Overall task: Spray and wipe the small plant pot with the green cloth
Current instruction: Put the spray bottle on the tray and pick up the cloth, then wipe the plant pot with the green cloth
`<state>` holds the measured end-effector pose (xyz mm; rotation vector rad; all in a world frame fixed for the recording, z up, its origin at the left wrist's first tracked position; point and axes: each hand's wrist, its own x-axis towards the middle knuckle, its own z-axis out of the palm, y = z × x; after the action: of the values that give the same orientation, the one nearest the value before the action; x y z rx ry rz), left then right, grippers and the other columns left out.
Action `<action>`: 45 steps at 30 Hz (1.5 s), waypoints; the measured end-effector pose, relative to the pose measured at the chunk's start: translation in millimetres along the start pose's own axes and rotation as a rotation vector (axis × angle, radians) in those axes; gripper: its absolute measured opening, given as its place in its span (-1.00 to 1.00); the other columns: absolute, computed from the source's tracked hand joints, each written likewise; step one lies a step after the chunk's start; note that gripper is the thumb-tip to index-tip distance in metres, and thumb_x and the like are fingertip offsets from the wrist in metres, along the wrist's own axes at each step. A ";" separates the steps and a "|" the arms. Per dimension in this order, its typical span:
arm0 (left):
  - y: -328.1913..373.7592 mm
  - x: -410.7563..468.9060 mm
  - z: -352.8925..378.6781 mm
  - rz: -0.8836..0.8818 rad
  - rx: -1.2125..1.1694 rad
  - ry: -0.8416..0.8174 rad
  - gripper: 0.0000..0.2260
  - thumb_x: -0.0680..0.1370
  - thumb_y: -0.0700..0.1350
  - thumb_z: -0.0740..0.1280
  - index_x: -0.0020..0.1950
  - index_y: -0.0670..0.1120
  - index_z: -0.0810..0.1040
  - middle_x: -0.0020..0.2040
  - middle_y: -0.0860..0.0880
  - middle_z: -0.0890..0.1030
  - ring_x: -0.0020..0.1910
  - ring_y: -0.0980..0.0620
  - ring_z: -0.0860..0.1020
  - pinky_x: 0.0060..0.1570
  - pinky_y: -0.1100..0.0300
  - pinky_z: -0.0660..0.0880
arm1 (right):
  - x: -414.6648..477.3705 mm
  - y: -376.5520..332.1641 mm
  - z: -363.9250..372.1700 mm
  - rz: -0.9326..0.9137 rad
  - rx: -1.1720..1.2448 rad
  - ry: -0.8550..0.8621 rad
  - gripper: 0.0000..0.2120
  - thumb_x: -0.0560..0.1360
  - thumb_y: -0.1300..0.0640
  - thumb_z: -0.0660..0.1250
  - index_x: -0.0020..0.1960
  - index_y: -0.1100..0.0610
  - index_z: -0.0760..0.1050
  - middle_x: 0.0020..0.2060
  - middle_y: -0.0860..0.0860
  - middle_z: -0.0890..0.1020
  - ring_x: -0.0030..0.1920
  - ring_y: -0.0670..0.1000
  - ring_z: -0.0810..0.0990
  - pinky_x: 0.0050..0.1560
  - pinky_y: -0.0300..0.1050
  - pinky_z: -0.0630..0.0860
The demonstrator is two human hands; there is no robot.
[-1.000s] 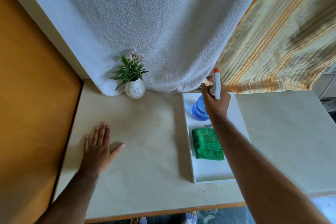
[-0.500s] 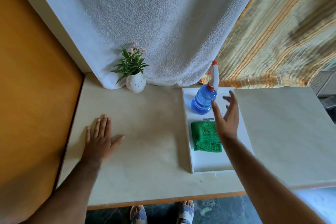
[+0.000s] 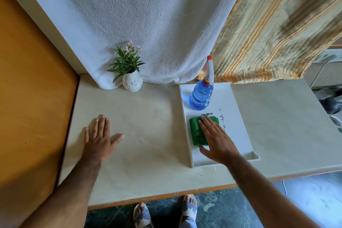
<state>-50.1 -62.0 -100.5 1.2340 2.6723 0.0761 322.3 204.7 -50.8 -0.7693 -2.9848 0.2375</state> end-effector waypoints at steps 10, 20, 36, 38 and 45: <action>2.4 -1.8 -0.4 -0.001 0.002 0.020 -0.09 0.48 0.48 -0.10 0.62 -0.14 0.07 0.64 -0.11 0.12 0.60 -0.13 0.10 0.51 -0.24 -0.01 | 17.4 -11.1 5.2 0.104 0.048 0.045 -0.27 0.28 0.49 0.51 0.43 0.36 0.44 0.40 0.25 0.51 0.40 0.27 0.49 0.36 0.23 0.45; 4.7 -4.3 -4.1 0.004 -0.005 0.014 -0.14 0.50 0.42 0.06 0.58 -0.18 0.21 0.58 -0.17 0.27 0.55 -0.16 0.25 0.46 -0.29 0.15 | 52.4 -61.4 -54.0 0.126 0.284 0.317 -0.26 0.27 0.59 0.37 0.44 0.30 0.46 0.41 0.18 0.52 0.34 0.20 0.56 0.31 -0.03 0.43; -0.9 -0.9 -0.5 0.036 -0.007 0.039 -0.10 0.52 0.48 -0.08 0.61 -0.17 0.12 0.61 -0.17 0.18 0.56 -0.19 0.22 0.47 -0.30 0.16 | 222.0 -165.6 -12.8 0.040 0.354 0.256 -0.33 0.42 0.51 0.29 0.52 0.26 0.38 0.48 0.23 0.42 0.45 0.22 0.44 0.41 -0.01 0.31; 0.1 -2.3 -1.5 0.038 -0.007 0.051 -0.11 0.52 0.47 -0.07 0.61 -0.17 0.13 0.61 -0.17 0.19 0.55 -0.19 0.24 0.46 -0.29 0.17 | 229.7 -169.7 -10.9 0.060 0.360 0.267 -0.34 0.43 0.50 0.30 0.52 0.24 0.39 0.48 0.21 0.43 0.45 0.21 0.44 0.39 0.01 0.37; -0.5 -1.5 0.4 0.025 0.004 0.051 -0.11 0.52 0.48 -0.03 0.62 -0.13 0.07 0.63 -0.13 0.11 0.58 -0.15 0.17 0.50 -0.25 0.09 | 249.5 -180.4 14.6 0.089 0.316 0.307 -0.34 0.32 0.57 0.40 0.41 0.34 0.48 0.38 0.29 0.52 0.34 0.30 0.54 0.20 0.22 0.54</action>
<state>-49.4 -63.5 -100.7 1.2839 2.7013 0.1079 16.8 167.5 -33.6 -0.8151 -2.5453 0.5276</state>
